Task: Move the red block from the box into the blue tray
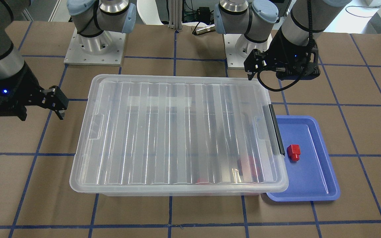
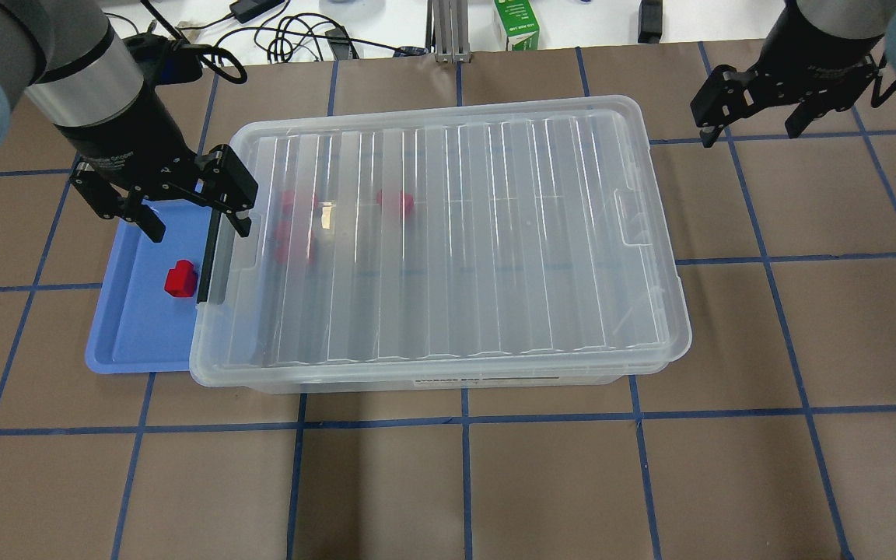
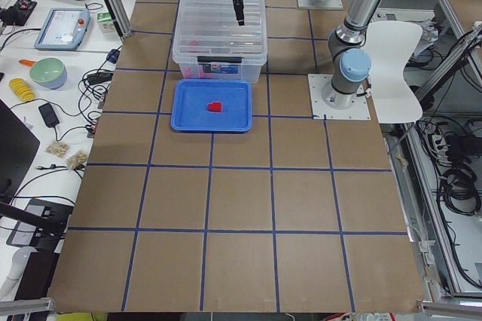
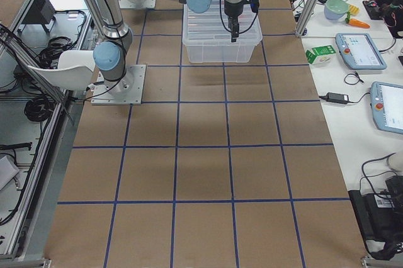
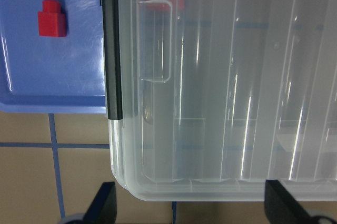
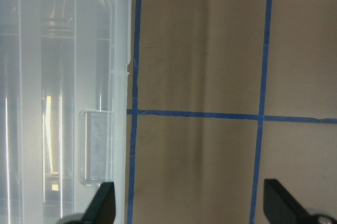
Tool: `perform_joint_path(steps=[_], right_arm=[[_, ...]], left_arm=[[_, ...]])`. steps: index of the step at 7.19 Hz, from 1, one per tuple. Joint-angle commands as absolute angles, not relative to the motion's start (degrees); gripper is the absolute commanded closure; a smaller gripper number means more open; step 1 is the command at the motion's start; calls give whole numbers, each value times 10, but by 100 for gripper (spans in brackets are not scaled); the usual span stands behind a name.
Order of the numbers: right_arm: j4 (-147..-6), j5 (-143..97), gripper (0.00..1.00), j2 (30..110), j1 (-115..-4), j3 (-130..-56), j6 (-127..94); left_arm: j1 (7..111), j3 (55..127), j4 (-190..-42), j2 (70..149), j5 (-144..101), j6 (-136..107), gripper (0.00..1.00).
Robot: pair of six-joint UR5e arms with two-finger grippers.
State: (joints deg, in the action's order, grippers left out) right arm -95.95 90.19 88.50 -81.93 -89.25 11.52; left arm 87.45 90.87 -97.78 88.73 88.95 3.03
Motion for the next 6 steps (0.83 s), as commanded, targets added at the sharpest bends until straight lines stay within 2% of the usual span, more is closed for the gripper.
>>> perform_joint_path(steps=[1,4,6], right_arm=[[-898,904,0,914,-823,-876,106],[-904,903,0,896,-916,-856,-19],[-901,903,0,890,-918,-848,-18]], left_arm=[[875,909,-976,886,911,31,0],[874,909,-975,887,911,30,0],[874,909,-975,887,910,30,0]])
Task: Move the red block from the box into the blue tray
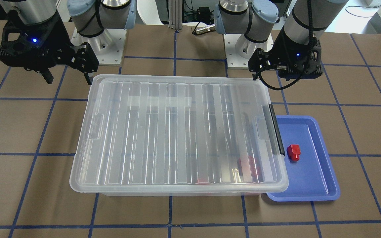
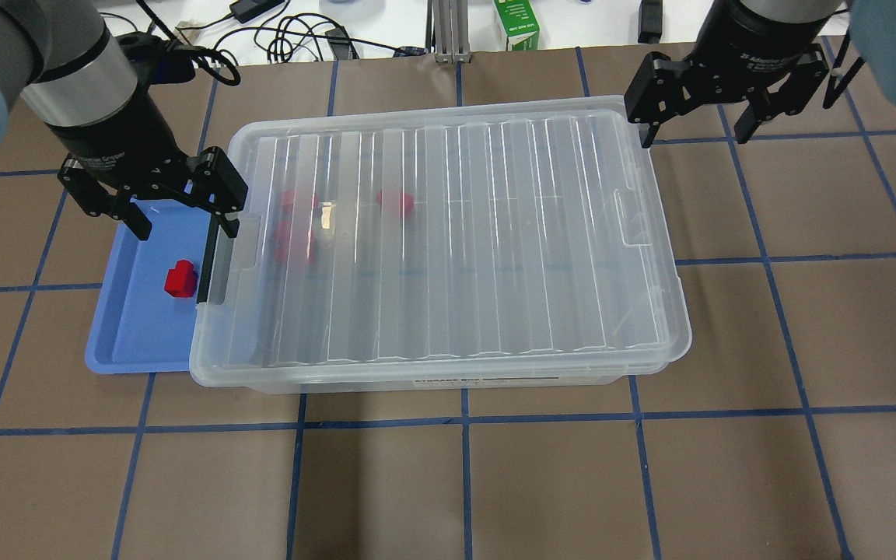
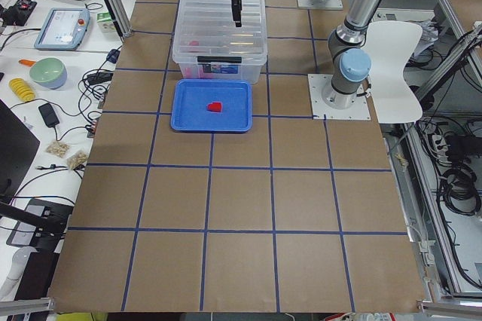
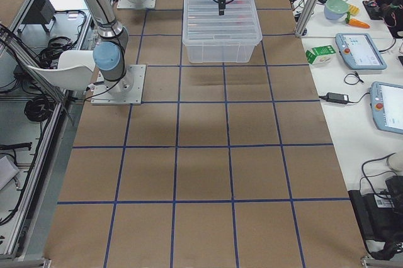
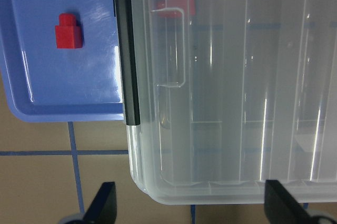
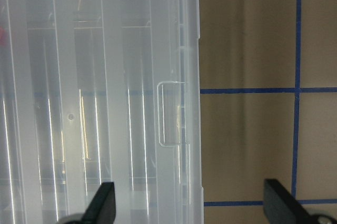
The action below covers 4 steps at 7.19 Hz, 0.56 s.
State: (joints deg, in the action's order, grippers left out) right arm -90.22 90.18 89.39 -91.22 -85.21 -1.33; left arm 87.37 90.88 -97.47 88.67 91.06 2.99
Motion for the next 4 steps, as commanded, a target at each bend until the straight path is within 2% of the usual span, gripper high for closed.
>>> perform_joint_path(steps=[1,4], right_arm=[[-902,902,0,888,-918,-847,-18],[-901,903,0,887,-918,-848,-18]], left_arm=[[874,909,-975,887,909,30,0],[874,909,-976,887,912,30,0]])
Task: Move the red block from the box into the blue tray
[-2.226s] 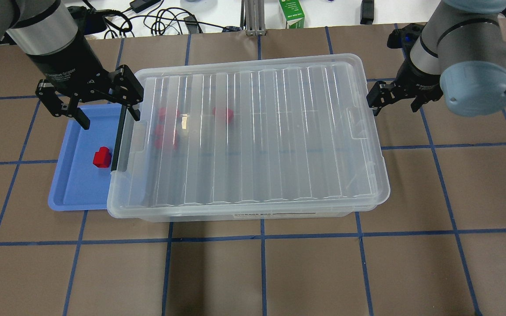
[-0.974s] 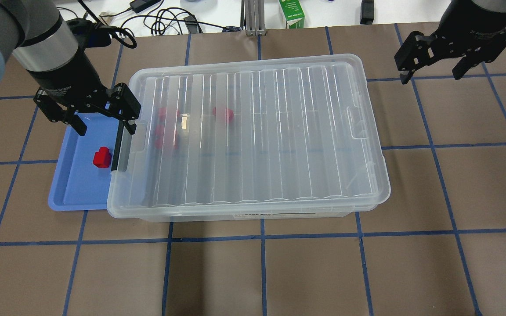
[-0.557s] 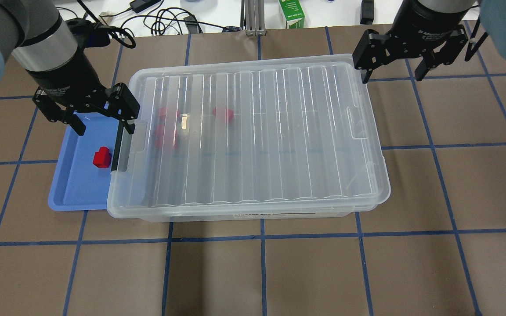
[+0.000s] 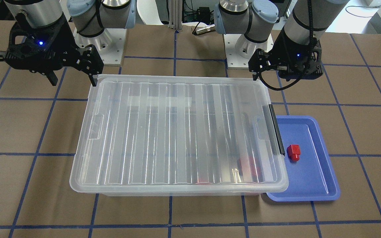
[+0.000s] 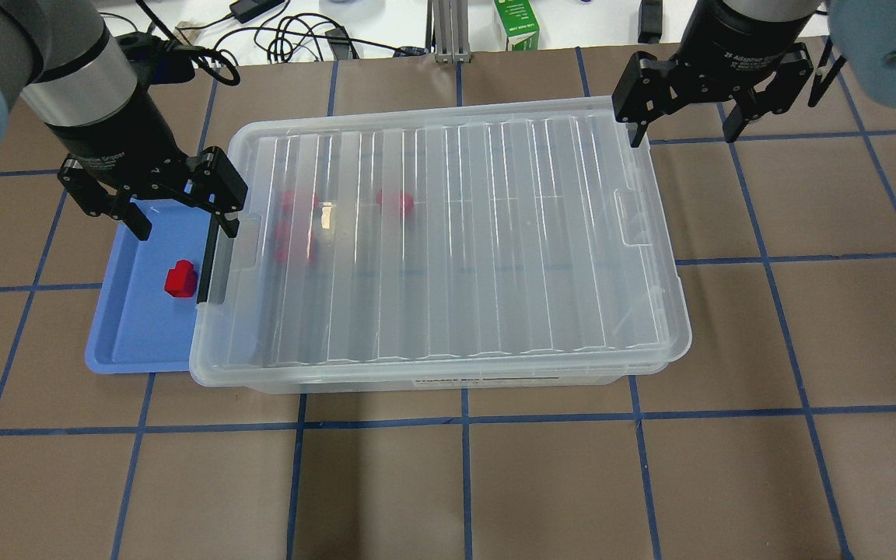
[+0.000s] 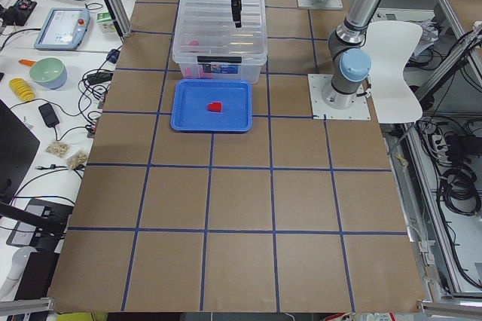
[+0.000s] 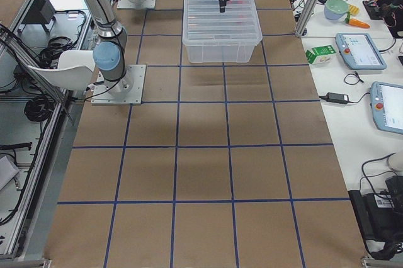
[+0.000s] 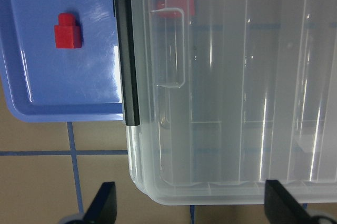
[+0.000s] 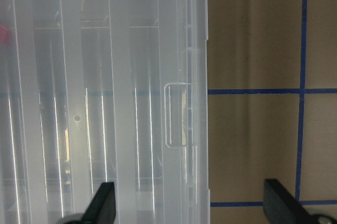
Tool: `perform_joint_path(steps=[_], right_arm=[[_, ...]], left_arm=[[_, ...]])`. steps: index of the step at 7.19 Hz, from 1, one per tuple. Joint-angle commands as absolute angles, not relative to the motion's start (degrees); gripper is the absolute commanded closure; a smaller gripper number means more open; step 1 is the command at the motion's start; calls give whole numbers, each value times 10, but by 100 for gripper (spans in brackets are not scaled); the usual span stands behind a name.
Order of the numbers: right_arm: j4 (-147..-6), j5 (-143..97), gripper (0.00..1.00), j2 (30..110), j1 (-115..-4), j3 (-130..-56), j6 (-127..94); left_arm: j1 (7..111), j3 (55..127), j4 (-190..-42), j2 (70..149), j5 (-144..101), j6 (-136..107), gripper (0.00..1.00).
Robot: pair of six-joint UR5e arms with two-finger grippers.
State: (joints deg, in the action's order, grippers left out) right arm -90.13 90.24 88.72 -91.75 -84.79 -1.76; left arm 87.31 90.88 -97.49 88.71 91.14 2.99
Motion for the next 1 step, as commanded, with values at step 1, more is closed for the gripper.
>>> perform_joint_path(steps=[1], right_arm=[[-901,903,0,887,-918,-847,-18]], left_arm=[[872,909,-976,886,913,32,0]])
